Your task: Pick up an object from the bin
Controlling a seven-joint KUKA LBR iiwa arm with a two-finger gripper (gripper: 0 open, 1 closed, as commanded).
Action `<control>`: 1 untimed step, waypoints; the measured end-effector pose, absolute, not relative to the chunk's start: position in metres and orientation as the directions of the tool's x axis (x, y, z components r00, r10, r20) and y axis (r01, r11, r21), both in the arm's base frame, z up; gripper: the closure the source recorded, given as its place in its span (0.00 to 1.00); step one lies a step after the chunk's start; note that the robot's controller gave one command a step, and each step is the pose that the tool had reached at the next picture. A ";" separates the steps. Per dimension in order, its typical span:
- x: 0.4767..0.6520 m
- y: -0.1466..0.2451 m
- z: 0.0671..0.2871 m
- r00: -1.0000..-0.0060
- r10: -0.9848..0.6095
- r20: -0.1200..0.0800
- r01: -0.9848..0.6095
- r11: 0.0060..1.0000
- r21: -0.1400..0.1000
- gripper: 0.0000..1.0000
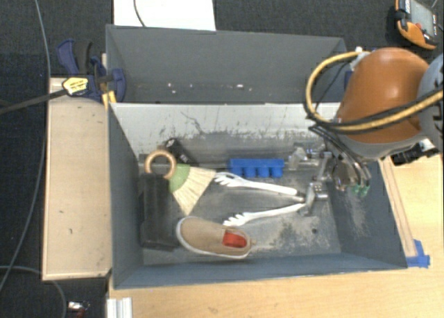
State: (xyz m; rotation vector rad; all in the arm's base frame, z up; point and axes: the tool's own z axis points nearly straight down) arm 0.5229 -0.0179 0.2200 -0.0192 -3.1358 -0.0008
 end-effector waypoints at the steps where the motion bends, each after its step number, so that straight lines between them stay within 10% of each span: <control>1: 0.524 -0.018 0.224 -1.000 0.011 -0.003 0.011 1.000 0.000 0.00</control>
Offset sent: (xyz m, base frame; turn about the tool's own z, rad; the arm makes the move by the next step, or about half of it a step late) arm -0.0139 0.0125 -0.1500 -0.3675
